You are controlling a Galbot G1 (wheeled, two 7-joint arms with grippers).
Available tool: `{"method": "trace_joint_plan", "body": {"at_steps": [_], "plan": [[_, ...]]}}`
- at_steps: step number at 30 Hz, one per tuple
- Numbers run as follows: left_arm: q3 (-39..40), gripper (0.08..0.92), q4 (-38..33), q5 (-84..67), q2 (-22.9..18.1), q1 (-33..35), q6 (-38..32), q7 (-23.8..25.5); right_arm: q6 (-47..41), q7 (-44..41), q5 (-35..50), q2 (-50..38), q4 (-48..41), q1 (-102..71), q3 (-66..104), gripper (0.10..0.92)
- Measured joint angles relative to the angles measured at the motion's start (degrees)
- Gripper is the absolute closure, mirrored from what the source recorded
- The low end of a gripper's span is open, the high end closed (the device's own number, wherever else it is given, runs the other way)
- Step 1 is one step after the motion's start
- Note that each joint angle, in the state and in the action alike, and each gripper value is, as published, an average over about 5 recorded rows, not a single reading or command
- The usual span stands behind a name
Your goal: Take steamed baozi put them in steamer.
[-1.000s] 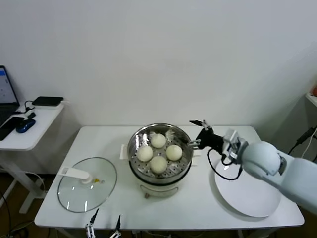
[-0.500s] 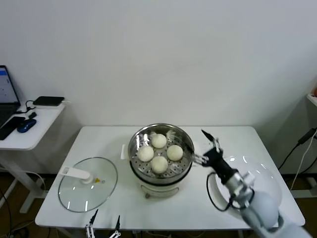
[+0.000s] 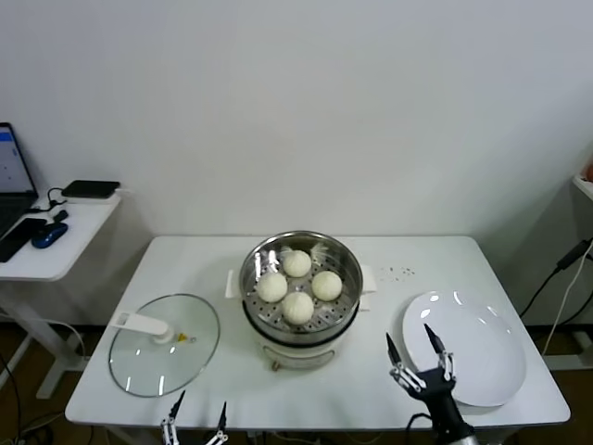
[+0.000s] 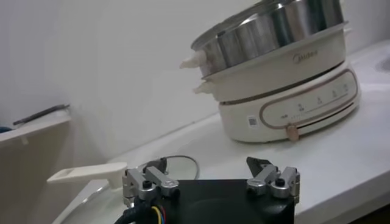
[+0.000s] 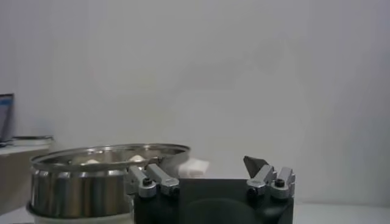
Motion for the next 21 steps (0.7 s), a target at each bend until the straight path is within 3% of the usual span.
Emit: {"method": "trace_joint_plan", "body": {"at_steps": [21], "plan": [[0.1,0.177,-1.0,0.0,0.0,0.5,0.0,0.0,6.6,-0.4,-2.6,6.7,-1.2,-5.1,3.4,0.203]]}}
